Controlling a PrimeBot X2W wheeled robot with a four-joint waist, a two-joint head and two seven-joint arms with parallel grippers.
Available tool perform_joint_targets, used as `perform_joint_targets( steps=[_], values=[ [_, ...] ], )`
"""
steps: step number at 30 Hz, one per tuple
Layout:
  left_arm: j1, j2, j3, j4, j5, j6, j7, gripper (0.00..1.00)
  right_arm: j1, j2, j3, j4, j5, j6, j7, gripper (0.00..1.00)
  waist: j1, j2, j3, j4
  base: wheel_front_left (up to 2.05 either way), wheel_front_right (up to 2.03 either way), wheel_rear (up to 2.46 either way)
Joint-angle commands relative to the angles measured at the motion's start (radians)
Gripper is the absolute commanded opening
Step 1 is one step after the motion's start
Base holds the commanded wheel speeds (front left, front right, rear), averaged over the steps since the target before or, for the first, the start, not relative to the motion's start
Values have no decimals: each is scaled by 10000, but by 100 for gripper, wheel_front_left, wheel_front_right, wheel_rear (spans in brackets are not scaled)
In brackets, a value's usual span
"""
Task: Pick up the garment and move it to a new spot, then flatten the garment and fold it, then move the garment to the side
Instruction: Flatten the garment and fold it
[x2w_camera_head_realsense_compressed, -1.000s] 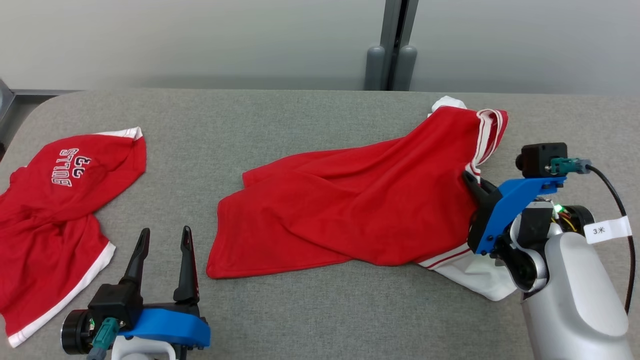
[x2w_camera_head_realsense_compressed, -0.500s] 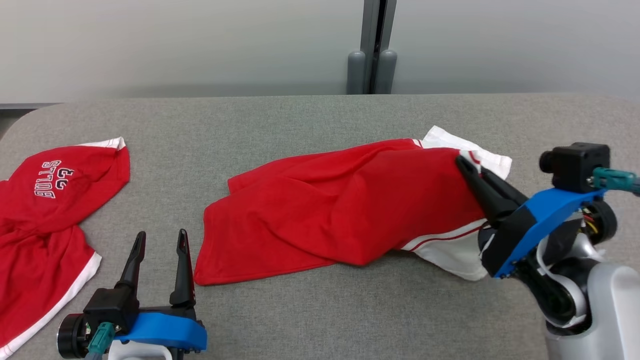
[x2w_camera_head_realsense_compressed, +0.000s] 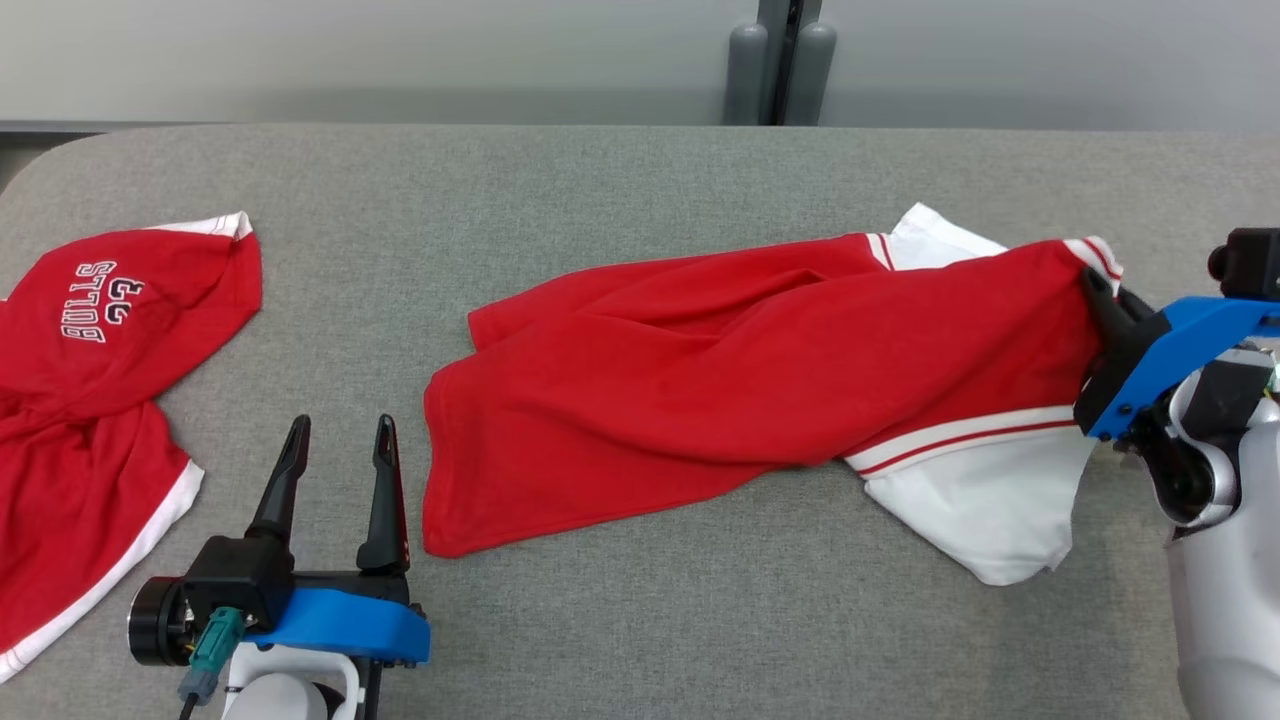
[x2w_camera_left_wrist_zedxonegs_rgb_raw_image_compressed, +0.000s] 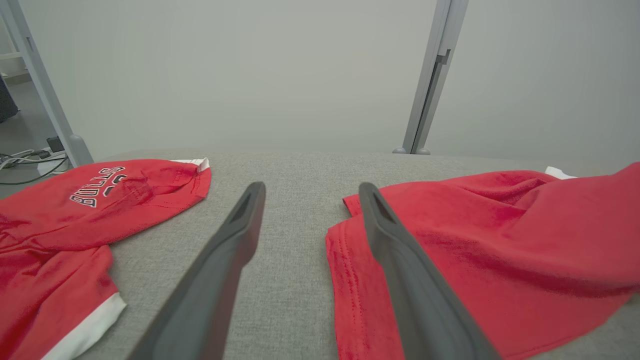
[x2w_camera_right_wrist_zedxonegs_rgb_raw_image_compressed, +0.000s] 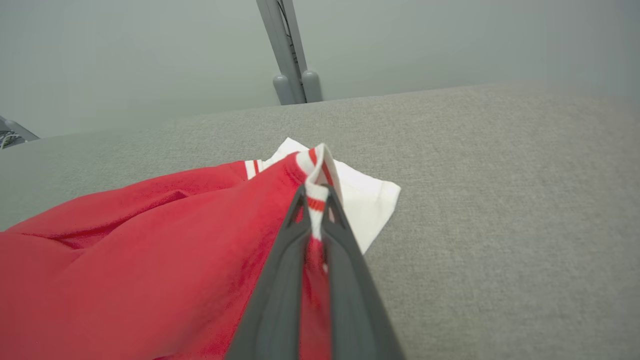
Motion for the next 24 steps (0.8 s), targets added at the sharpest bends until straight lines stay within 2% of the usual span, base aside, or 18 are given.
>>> perform_joint_targets(
  steps=[1,2,3,4,9,13,17,24],
  values=[
    [-215,-30,-16,-31,75,-43,-25,100,-329,-169,47,338,-116,5,-361,0,-1,0,159,141,0,0,0],
    [-236,-53,-25,-20,91,-61,-25,100,-515,-226,95,689,-140,5,-724,0,-1,0,206,177,0,0,0],
    [-267,-75,-34,-12,90,-80,-25,100,-698,-294,177,1020,-188,5,-1065,37,-1,0,241,207,0,0,0],
    [-304,-94,-33,-3,117,-84,-25,100,-849,-359,323,1347,-218,5,-1336,100,-1,0,259,228,0,0,0],
    [-327,-176,12,105,169,-94,-25,100,-1322,-698,929,2667,-440,5,-2202,100,-1,0,156,265,0,0,0],
    [-133,-221,83,211,166,-106,-25,100,-1119,-863,1222,3112,-478,5,-2590,100,-1,0,-192,185,0,0,0],
    [47,-230,173,255,158,-100,-25,100,-661,-850,1360,2958,-217,5,-2965,100,-1,0,-512,57,0,0,0],
    [581,-183,414,343,145,-141,-25,100,1040,-637,1513,1656,475,5,-3815,100,-1,0,-1226,-296,0,0,0]
  ],
)
